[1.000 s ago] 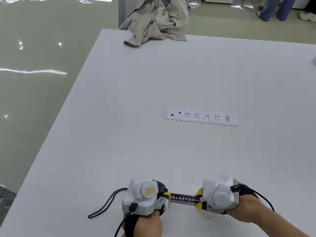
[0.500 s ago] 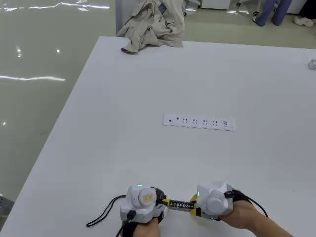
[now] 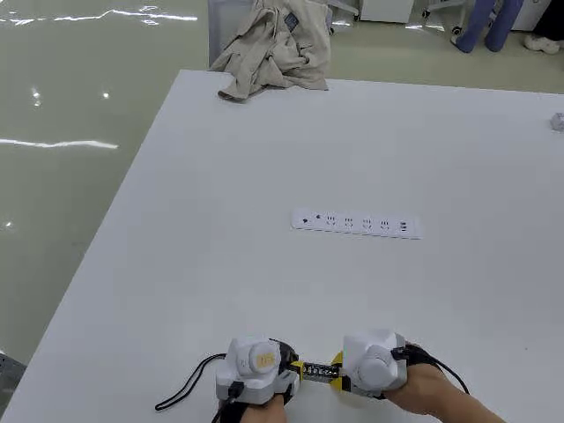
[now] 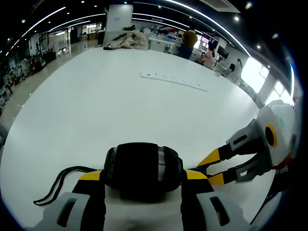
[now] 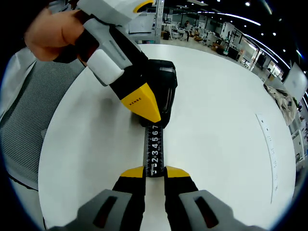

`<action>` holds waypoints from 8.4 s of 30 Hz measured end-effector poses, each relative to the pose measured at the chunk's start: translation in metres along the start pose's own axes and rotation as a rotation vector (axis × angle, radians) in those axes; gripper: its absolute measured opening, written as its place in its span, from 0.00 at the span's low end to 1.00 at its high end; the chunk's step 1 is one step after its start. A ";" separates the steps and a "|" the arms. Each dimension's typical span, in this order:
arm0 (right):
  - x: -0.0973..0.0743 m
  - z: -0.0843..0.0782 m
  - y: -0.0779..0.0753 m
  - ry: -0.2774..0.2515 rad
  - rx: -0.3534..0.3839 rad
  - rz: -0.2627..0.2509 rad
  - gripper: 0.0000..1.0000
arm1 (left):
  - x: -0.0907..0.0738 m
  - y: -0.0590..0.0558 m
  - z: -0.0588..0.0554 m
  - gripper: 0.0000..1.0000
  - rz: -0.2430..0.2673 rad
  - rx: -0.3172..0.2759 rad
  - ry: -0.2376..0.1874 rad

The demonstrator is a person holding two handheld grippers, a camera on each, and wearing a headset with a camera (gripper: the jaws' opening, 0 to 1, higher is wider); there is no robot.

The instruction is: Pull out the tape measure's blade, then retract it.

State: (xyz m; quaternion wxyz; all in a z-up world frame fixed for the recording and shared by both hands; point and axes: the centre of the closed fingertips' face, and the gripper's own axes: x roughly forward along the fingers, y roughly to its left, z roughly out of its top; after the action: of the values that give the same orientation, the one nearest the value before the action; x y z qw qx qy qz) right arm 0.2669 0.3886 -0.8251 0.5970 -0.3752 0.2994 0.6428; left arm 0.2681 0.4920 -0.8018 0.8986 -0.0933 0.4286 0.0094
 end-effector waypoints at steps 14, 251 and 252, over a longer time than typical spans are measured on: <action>0.005 0.010 0.000 -0.008 -0.010 -0.004 0.14 | 0.000 0.000 0.000 0.61 0.000 0.004 0.000; -0.109 0.068 0.108 -0.335 0.806 -0.433 0.82 | -0.145 0.049 -0.023 0.94 -0.171 0.161 -0.232; -0.110 0.069 0.110 -0.331 0.806 -0.430 0.82 | -0.146 0.050 -0.024 0.94 -0.166 0.169 -0.228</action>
State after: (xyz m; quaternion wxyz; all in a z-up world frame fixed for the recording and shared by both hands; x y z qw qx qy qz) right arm 0.1495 0.3748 -0.7021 0.8537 -0.0602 0.3413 0.3886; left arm 0.1529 0.5457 -0.7119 0.9438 -0.0507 0.3138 -0.0904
